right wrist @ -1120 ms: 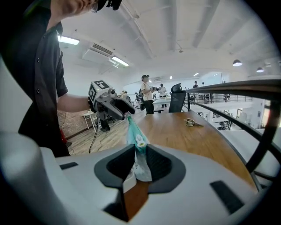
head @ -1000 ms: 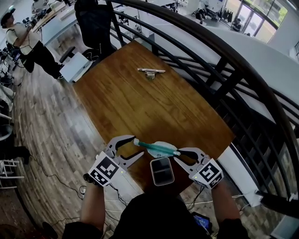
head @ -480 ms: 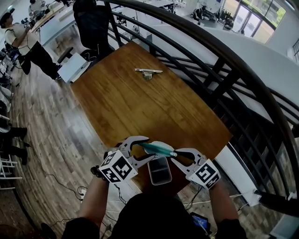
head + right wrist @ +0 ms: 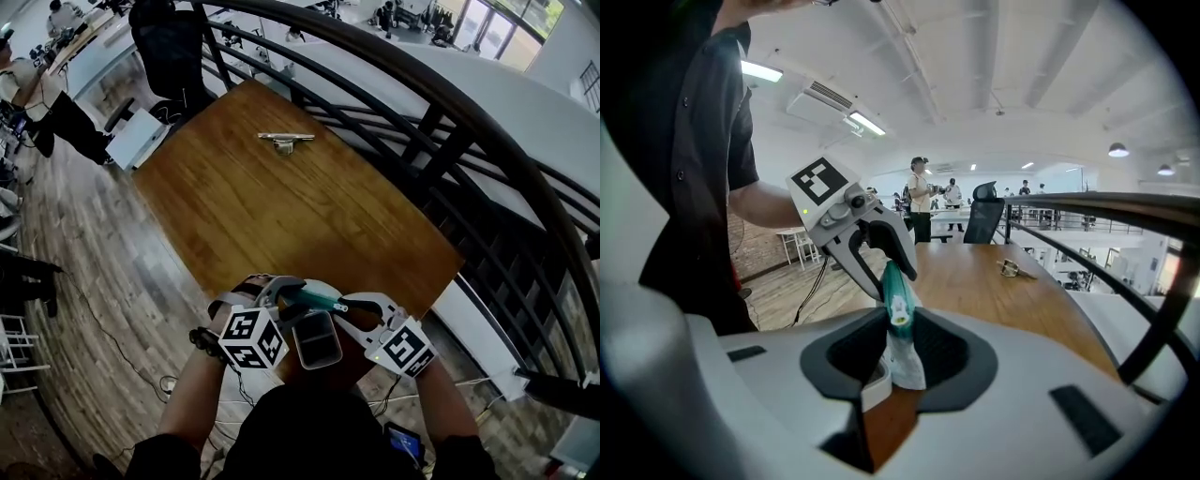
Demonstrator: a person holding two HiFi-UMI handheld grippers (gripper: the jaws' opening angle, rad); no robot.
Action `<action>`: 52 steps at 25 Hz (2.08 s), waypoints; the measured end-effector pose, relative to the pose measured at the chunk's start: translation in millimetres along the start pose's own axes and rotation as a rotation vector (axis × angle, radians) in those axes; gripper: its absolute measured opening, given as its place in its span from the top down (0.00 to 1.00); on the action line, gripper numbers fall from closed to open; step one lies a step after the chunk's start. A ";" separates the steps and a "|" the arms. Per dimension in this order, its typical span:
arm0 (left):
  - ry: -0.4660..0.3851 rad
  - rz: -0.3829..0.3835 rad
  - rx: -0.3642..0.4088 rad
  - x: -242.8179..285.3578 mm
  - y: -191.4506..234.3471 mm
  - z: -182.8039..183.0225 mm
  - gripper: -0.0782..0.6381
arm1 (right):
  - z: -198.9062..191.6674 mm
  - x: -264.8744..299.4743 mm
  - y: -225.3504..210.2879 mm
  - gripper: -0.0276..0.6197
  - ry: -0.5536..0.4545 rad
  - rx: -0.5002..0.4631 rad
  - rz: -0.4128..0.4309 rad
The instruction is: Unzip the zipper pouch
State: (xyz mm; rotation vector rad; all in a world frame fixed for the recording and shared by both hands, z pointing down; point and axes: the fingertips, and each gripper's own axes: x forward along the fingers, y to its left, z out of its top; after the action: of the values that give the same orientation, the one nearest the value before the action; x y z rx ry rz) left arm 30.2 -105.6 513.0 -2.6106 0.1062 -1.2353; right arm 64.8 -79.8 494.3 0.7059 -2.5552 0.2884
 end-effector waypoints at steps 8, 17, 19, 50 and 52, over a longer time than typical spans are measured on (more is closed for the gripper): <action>-0.057 -0.022 -0.075 -5.2 -7.5 -4.5 0.81 | -12.5 6.8 0.8 0.68 0.031 -0.093 -0.014; -0.103 -0.041 -0.164 -10.9 -6.8 -7.9 0.82 | -8.7 16.0 -2.8 0.70 0.000 -0.122 0.020; -0.113 -0.041 -0.187 -11.9 -5.1 -9.9 0.82 | -4.1 17.0 -2.8 0.75 -0.031 -0.102 0.029; -0.436 -0.038 -0.829 -46.7 22.3 42.1 0.76 | 35.8 15.2 -16.9 0.91 -0.060 -0.116 -0.144; -0.425 -0.035 -0.829 -42.5 21.9 46.1 0.76 | 35.0 16.3 -15.1 0.91 -0.050 -0.138 -0.153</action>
State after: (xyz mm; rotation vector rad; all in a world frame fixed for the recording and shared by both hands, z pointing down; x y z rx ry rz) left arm 39.5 -110.5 447.4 -3.5213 0.6057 -0.6858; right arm 47.0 -110.7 473.1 0.8596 -2.5208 0.0441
